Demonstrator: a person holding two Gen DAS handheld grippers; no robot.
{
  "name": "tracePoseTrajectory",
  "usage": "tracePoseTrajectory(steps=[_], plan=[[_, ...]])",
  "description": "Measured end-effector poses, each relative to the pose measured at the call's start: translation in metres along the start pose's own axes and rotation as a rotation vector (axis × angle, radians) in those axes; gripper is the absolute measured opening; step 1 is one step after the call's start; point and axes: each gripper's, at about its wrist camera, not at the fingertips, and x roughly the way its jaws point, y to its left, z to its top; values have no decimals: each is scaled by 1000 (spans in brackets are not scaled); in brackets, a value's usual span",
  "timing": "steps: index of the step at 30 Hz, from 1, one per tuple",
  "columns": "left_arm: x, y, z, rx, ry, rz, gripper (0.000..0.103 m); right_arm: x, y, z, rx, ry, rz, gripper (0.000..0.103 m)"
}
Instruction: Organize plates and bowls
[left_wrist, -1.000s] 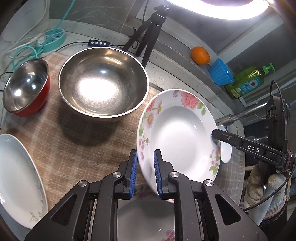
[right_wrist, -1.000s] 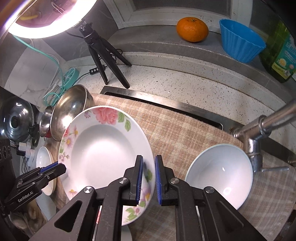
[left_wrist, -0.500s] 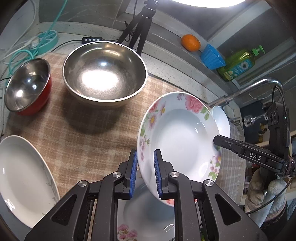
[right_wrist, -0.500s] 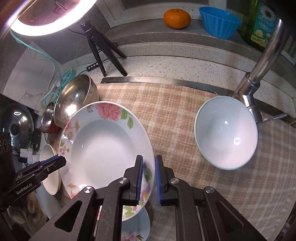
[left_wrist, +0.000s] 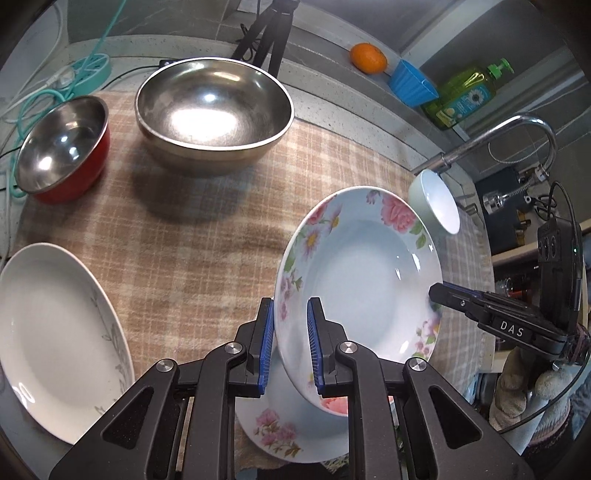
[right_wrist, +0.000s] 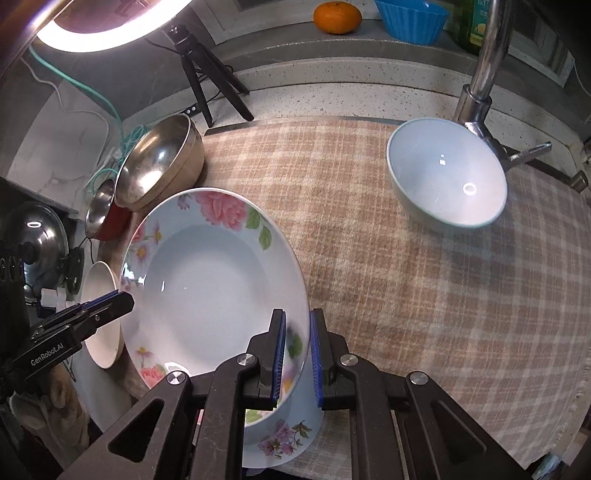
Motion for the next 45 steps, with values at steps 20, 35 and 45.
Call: tracePoseTrajectory(steps=[20,35,45], plan=[[8,4,-30,67,69,7,16,21,-6,-66,100,53,6,12],[12,5,-40,84,81,23,16,25,-6,-82,113,75,10,12],[17,6,-40,84,88,30,16,30,-6,-85,117,85,6,12]])
